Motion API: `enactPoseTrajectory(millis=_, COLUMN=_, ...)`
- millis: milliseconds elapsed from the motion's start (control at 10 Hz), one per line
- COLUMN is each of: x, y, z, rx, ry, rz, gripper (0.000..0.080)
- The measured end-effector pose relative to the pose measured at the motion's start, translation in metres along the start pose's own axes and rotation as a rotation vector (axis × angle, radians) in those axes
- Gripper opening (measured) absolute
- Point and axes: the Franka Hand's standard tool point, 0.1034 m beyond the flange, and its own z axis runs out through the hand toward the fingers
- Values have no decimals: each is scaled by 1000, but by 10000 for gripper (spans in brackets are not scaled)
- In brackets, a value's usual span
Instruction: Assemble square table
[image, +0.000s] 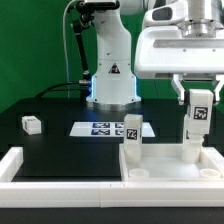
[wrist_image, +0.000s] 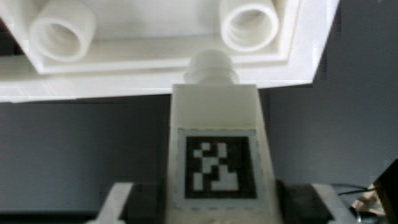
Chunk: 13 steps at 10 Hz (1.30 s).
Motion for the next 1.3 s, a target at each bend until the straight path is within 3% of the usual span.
enactPoseTrajectory(millis=300, x=11, y=9, z=2, rx=-2, ry=28, rz=-7, gripper=290)
enactPoseTrajectory(millis=800, x=-10, y=-10, z=14, rx=6, ry=-5, rz=-25, gripper=290)
enactPoseTrajectory(millis=1300, x=-13, y=-14, z=29, rx=-5, ry=-12, rz=-29, gripper=290)
